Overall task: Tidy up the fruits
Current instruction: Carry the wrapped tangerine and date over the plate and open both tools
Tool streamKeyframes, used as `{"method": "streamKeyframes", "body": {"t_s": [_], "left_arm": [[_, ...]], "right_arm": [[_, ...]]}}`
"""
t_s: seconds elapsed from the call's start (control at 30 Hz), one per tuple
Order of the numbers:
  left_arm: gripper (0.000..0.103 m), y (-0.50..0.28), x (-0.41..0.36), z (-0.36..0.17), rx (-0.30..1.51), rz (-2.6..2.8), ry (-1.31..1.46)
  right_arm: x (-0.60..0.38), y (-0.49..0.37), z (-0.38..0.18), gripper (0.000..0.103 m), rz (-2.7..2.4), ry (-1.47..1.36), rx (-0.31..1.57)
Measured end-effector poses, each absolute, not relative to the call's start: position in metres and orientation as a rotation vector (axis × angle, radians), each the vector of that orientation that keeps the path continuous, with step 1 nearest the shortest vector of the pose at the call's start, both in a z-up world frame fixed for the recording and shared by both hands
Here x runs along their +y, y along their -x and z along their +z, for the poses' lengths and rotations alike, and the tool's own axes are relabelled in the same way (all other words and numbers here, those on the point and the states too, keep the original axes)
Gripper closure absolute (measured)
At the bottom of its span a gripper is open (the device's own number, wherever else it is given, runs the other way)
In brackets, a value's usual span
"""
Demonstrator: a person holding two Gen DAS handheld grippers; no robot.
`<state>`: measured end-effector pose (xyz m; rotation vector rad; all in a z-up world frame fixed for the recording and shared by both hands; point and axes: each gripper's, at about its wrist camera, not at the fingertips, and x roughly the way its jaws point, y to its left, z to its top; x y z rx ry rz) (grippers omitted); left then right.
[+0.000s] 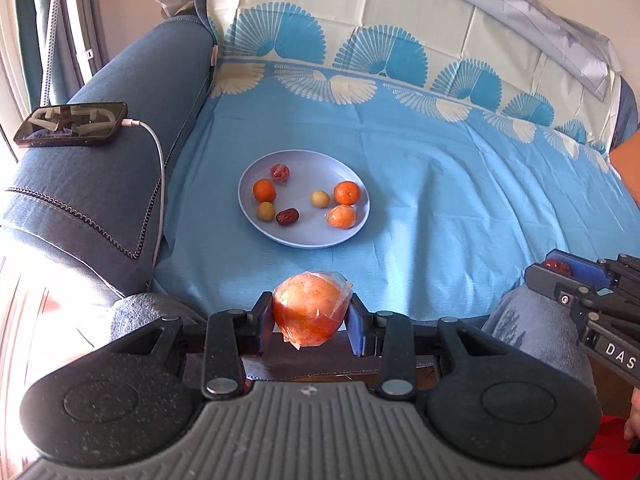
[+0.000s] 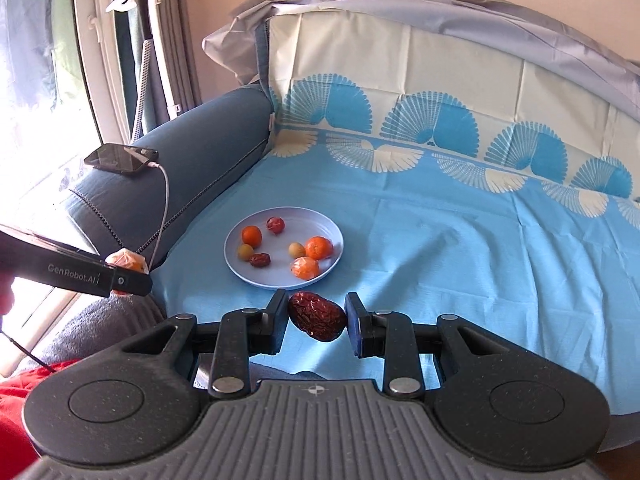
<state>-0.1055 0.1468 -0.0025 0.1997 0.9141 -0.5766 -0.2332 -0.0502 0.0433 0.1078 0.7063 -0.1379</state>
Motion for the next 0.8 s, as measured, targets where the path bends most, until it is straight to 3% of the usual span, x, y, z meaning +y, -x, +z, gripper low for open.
{"method": "streamKeyframes", "body": {"t_s": [0.23,0.8], "left_arm": [[0.062,0.112,0.151,0.013,0.86,-0.548,-0.22],[0.062,0.088,0.146,-0.008,0.962,-0.515,-0.246]], "right_arm": [[-0.046,0.224,0.044,0.071,-0.088,-0.117,0.733],[-0.05,0.21,0.024,0.071,-0.037,-0.12,0.774]]}}
